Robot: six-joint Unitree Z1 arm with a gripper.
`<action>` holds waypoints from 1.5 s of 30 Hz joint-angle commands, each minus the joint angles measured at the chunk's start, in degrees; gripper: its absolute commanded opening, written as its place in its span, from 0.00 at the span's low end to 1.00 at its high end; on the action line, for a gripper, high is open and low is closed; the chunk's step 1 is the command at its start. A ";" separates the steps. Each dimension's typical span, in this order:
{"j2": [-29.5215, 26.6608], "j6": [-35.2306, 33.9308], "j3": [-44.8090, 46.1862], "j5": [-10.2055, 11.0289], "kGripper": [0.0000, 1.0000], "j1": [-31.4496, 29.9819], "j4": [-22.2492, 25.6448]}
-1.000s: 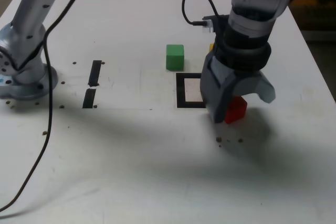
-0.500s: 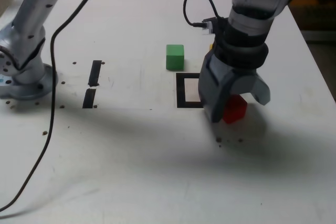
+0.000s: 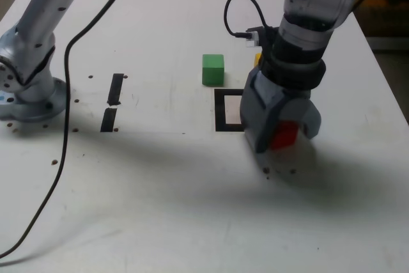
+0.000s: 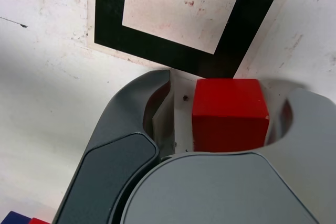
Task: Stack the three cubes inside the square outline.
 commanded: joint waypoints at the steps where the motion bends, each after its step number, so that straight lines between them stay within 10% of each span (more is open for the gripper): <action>1: -0.37 0.52 -0.24 0.58 0.37 0.05 -0.50; 7: -1.10 1.90 -0.94 1.50 0.19 -0.11 -1.32; 24: -12.81 3.54 4.03 6.60 0.18 -1.87 9.65; 45: -13.95 19.55 11.93 3.99 0.19 1.05 -0.88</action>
